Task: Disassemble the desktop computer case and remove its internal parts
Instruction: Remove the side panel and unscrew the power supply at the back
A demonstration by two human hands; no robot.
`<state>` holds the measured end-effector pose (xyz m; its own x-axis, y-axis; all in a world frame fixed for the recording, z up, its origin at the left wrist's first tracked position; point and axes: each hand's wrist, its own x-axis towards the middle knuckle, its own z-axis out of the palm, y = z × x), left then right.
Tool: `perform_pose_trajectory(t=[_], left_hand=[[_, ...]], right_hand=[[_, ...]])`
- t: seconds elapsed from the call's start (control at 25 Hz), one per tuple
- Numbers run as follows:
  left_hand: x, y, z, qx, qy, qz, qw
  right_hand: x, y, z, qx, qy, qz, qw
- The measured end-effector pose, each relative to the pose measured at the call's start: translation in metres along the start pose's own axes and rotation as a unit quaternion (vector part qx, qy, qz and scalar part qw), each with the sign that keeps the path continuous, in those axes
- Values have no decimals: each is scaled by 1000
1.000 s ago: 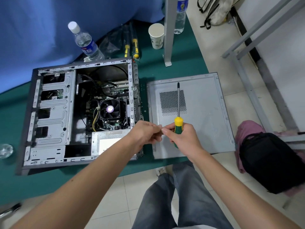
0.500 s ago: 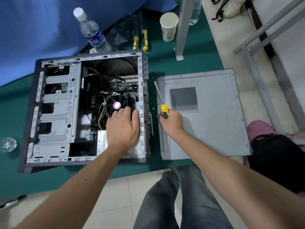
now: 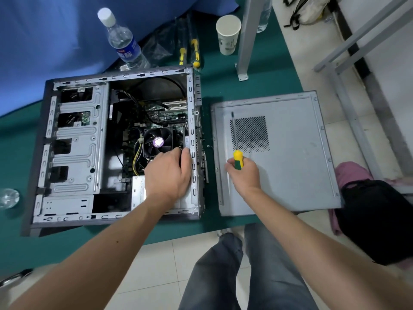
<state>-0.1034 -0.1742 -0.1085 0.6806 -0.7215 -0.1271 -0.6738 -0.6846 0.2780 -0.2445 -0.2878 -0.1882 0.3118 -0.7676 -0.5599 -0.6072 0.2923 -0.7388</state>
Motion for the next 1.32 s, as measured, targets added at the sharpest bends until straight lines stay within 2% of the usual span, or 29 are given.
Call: perform_pose_trajectory(t=[0.16,0.24,0.32,0.44,0.52,0.68,0.88,1.08,1.32], left_hand=[[-1,1,0,-12,1,1,1000],[-2,1,2,-10,3,1,1000],[-2,0,3,-8,4,-6,1000],[-3,1,2,-9,6,-9,1000],[-4,4,2,-2,11,-5,1000],[-13,15,9,5,16,-61,998],[-16,16,12,34,44,-43,998],[-15,16,16,41,45,-48,997],[-15,19,13,39,36,-59,997]], right_hand=[[-34,36,-29,38,-70,50,996],[-49,54,-38,30,-101,41,994],[-59,63,-47,69,-119,26,990],[-63,65,-67,154,-95,43,983],[-67,65,-81,172,-90,50,980],[-72,67,-101,114,-94,16,989],[-63,67,-83,0,-108,-68,992],[-52,74,-75,36,-94,-84,991],[-48,88,-87,93,-81,-50,991]])
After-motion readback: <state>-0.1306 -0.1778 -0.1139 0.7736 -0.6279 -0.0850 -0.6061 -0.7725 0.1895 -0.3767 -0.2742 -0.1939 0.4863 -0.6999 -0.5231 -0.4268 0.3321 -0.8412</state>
